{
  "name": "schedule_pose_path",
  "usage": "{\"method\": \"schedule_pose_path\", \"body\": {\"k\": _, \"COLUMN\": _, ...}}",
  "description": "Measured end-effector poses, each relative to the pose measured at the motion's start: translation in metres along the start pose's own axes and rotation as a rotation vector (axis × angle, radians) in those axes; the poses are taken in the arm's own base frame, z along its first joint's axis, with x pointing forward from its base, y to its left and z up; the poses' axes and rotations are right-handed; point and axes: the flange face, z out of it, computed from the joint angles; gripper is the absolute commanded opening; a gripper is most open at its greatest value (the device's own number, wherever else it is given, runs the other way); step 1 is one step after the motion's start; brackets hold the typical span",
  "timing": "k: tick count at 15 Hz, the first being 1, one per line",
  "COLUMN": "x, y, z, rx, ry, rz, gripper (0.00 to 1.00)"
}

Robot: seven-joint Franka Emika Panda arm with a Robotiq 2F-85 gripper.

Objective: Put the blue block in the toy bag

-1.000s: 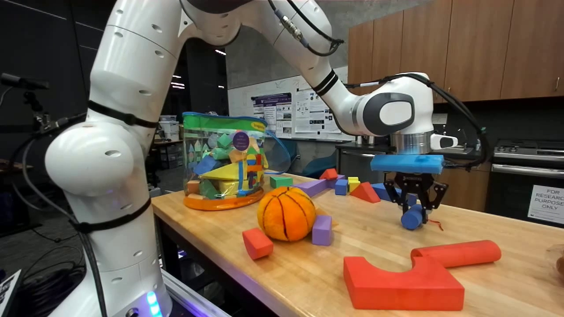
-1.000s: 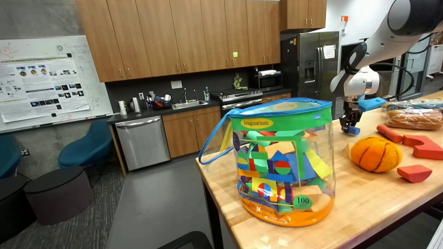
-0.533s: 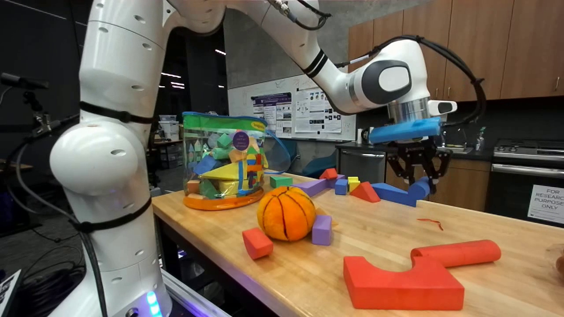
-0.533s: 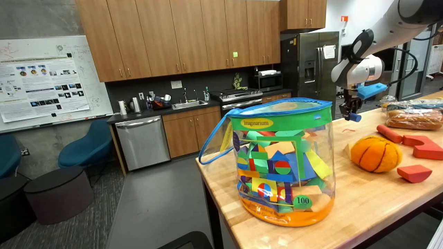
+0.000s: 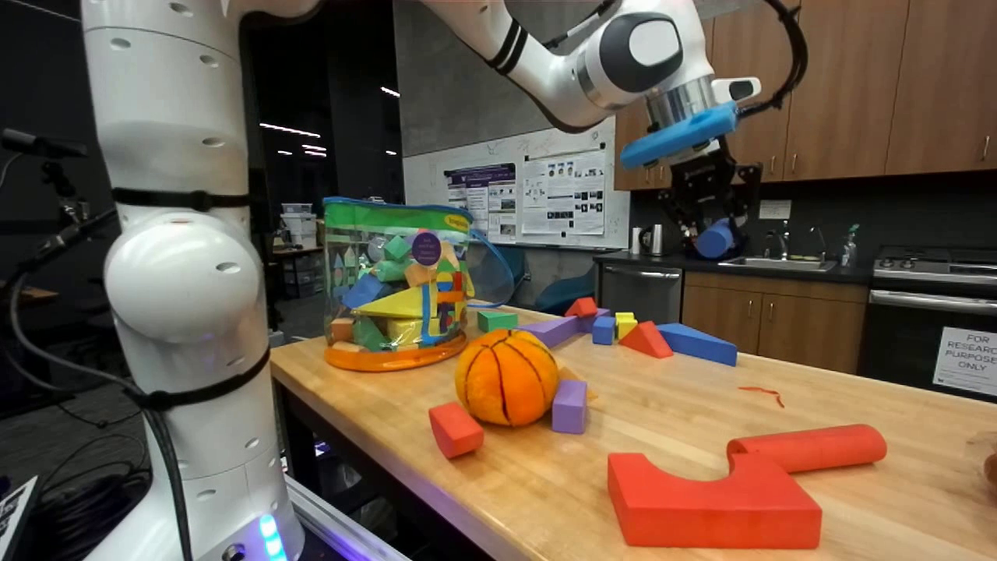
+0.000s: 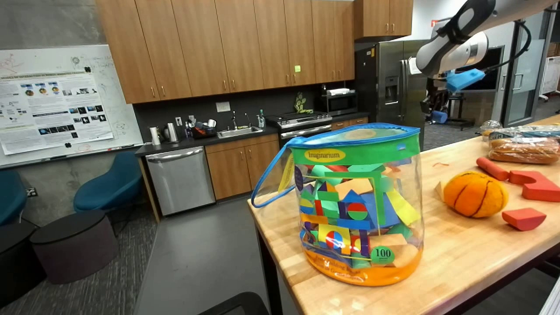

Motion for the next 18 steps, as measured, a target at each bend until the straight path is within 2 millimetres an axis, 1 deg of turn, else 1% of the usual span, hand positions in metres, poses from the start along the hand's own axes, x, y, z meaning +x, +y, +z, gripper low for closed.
{"method": "schedule_pose_path", "body": {"k": 2, "x": 0.000, "y": -0.008, "z": -0.034, "rx": -0.004, "ry": 0.053, "rz": -0.016, "gripper": 0.16}}
{"method": "schedule_pose_path", "body": {"k": 5, "x": -0.004, "y": -0.024, "z": -0.080, "rx": -0.018, "ry": 0.122, "rz": -0.042, "gripper": 0.16}}
{"method": "schedule_pose_path", "body": {"k": 7, "x": -0.008, "y": -0.040, "z": -0.105, "rx": -0.029, "ry": 0.162, "rz": -0.071, "gripper": 0.16}}
{"method": "schedule_pose_path", "body": {"k": 9, "x": -0.012, "y": -0.062, "z": -0.127, "rx": -0.040, "ry": 0.203, "rz": -0.116, "gripper": 0.16}}
{"method": "schedule_pose_path", "body": {"k": 11, "x": -0.017, "y": -0.091, "z": -0.147, "rx": -0.055, "ry": 0.252, "rz": -0.177, "gripper": 0.16}}
{"method": "schedule_pose_path", "body": {"k": 14, "x": -0.028, "y": -0.142, "z": -0.172, "rx": -0.078, "ry": 0.334, "rz": -0.286, "gripper": 0.16}}
{"method": "schedule_pose_path", "body": {"k": 18, "x": -0.052, "y": -0.216, "z": -0.194, "rx": -0.107, "ry": 0.431, "rz": -0.443, "gripper": 0.16}}
